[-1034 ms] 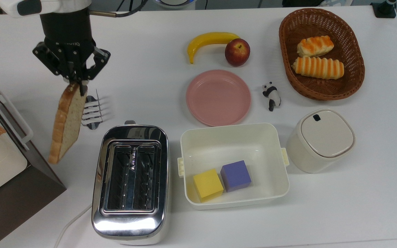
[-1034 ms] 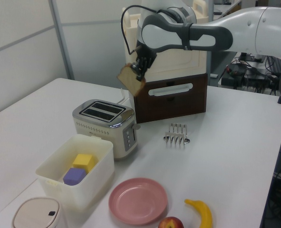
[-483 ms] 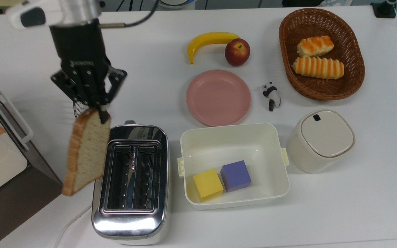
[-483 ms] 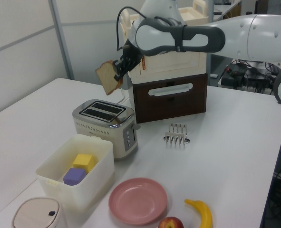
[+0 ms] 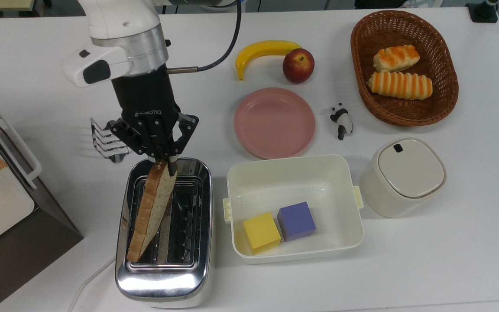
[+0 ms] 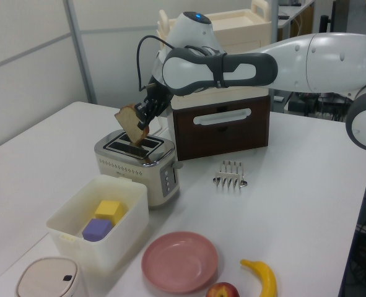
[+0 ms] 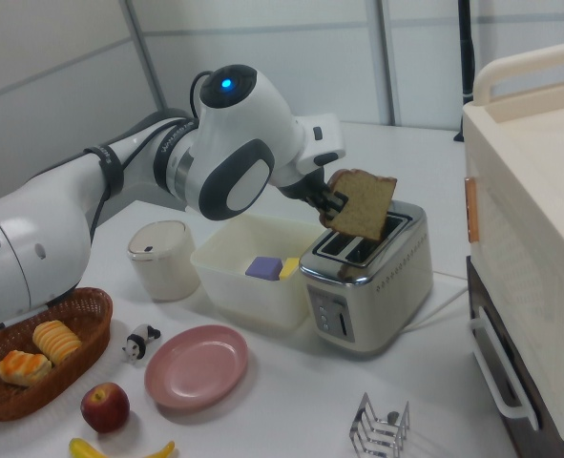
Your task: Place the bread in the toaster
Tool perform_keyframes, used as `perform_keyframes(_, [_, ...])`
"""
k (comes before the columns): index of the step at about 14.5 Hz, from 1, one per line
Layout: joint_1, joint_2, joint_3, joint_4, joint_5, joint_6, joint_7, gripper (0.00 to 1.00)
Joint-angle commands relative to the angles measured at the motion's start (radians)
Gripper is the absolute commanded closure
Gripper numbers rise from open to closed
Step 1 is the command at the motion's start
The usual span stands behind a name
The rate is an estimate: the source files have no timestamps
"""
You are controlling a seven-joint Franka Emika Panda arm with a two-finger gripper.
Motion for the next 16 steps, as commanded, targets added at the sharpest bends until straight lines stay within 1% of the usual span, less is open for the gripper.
perform_keyframes(1, [0.011,-0.023,-0.008,-0.059,0.023,0.031,0.005,0.99])
perform_keyframes(2, [0.009,-0.023,-0.008,-0.064,0.021,0.031,0.004,0.85])
perform_keyframes(4, [0.005,-0.030,-0.009,-0.062,0.018,0.027,0.006,0.31])
perform_keyframes(5, [0.003,-0.036,-0.014,-0.059,0.008,0.023,0.005,0.00])
perform_keyframes(13, [-0.003,-0.104,-0.028,-0.055,0.009,0.014,0.006,0.00])
perform_keyframes(16, [-0.053,-0.142,-0.028,-0.051,0.007,-0.102,-0.003,0.00])
